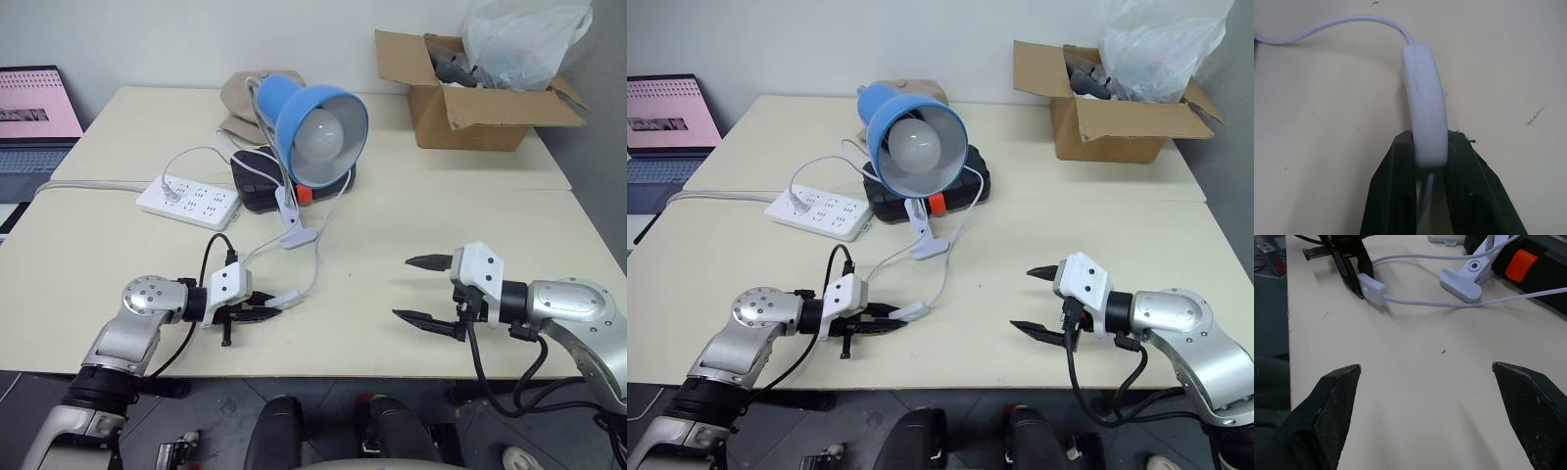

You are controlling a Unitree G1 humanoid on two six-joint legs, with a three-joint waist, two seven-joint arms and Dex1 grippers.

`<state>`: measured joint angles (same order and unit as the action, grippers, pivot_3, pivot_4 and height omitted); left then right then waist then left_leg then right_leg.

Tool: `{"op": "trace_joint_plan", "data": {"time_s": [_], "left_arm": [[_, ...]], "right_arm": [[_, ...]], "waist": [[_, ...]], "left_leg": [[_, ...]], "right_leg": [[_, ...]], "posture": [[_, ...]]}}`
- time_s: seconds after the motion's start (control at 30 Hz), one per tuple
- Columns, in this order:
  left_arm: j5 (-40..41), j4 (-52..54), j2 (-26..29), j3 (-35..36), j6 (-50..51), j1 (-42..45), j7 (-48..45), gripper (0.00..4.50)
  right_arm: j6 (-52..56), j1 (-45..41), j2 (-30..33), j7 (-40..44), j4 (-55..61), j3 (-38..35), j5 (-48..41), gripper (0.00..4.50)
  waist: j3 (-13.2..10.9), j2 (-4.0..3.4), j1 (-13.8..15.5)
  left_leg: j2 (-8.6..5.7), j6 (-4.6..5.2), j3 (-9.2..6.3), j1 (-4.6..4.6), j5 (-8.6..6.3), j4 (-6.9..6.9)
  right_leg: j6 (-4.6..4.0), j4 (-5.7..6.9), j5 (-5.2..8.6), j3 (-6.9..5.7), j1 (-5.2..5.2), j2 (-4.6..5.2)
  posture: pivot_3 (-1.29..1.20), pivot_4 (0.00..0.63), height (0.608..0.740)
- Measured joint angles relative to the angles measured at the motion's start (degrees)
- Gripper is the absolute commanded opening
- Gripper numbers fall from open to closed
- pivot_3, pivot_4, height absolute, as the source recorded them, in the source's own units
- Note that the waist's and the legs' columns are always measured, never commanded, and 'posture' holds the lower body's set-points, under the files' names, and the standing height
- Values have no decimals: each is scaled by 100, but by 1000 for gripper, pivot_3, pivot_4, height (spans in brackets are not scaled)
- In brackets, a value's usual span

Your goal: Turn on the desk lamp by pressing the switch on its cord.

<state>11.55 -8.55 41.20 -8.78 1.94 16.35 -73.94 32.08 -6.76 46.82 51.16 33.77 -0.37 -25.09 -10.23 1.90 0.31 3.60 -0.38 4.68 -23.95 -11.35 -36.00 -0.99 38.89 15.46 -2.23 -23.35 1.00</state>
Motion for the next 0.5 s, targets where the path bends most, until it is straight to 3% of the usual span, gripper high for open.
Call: {"op": "trace_joint_plan", "data": {"time_s": [0.2, 0.5], "left_arm": [[2, 156, -308, -262, 199, 774, -211, 407], [-175, 224, -470, -682, 310, 1164, -285, 407]], "right_arm": [[413, -476, 33, -87, 176, 27, -218, 4500], [893, -2160, -842, -274, -413, 1646, 192, 4500]], "waist": [[0, 1, -19], [0, 1, -69]], "left_leg": [[1, 0, -2, 0, 0, -3], [8, 0, -5, -8, 1, -1]], "right_leg": [[2, 3, -2, 3, -2, -7], [0, 6, 0, 13, -10, -29]], "posture": [[0, 150, 740], [0, 150, 740]]}}
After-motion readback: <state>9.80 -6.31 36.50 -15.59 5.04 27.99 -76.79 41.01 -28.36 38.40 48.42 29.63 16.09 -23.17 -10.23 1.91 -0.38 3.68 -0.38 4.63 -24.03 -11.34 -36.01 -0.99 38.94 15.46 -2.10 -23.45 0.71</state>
